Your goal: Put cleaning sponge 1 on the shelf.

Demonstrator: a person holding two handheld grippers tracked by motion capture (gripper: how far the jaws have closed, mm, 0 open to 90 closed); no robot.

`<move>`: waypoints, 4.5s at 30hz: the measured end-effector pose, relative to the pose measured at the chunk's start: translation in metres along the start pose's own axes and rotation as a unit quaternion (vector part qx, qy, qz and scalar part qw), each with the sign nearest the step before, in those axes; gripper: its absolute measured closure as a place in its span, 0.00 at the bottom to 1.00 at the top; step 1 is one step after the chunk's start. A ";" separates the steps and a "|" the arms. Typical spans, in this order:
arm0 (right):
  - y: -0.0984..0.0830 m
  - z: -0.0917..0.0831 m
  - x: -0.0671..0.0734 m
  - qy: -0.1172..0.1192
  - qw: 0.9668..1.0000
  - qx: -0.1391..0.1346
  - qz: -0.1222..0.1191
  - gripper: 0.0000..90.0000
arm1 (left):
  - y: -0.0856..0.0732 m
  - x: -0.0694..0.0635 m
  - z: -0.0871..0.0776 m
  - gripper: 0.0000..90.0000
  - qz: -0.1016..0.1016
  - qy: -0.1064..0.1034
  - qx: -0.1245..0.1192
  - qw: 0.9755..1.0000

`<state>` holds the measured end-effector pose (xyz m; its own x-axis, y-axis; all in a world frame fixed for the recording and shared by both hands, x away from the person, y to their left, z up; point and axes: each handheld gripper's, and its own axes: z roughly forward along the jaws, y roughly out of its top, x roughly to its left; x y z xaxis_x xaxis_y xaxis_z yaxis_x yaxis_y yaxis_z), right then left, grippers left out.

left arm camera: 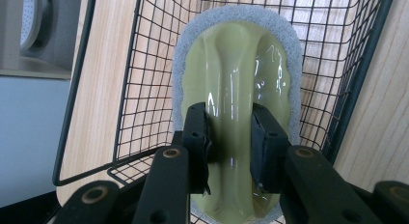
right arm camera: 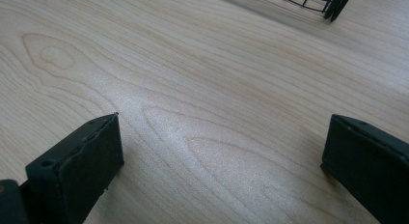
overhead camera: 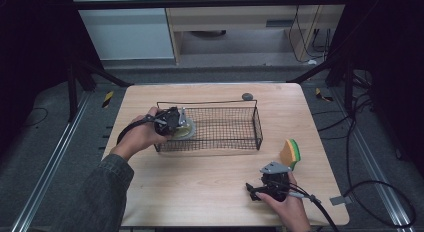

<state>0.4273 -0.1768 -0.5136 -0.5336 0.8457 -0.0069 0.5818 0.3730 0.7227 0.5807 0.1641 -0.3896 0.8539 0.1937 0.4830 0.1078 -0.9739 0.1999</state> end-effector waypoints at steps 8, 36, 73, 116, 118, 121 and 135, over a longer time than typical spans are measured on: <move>0.000 0.000 0.000 0.000 1.000 0.000 0.000 0.01 | 0.000 -0.001 0.005 0.79 -0.003 -0.009 0.003 1.000; 0.000 0.000 0.000 0.000 1.000 0.000 -0.001 0.01 | 0.001 0.003 0.024 0.77 -0.022 -0.044 0.022 0.999; 0.000 -0.001 0.000 0.000 1.000 0.000 0.000 0.02 | 0.002 0.001 -0.026 0.20 -0.081 0.022 -0.062 0.995; -0.029 -0.086 -0.039 -0.091 0.994 -0.026 0.050 0.24 | -0.113 -0.085 -0.018 0.06 -0.331 0.019 -0.127 0.935; -0.028 -0.084 -0.042 -0.095 0.993 -0.030 0.059 0.23 | -0.117 -0.090 -0.013 0.06 -0.336 0.018 -0.119 0.934; -0.023 -0.082 -0.047 -0.104 0.991 -0.041 0.069 0.24 | -0.123 -0.097 -0.007 0.06 -0.342 0.018 -0.105 0.934; 0.011 -0.087 -0.070 -0.109 0.987 -0.014 0.114 0.31 | -0.146 -0.120 0.001 0.06 -0.376 0.015 -0.069 0.924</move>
<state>0.4179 -0.2651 -0.4453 -0.2440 0.9697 0.0128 0.6535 0.1546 0.7410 0.4626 0.2825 -0.4776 0.5496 0.8145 0.1858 0.5978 -0.5388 0.5936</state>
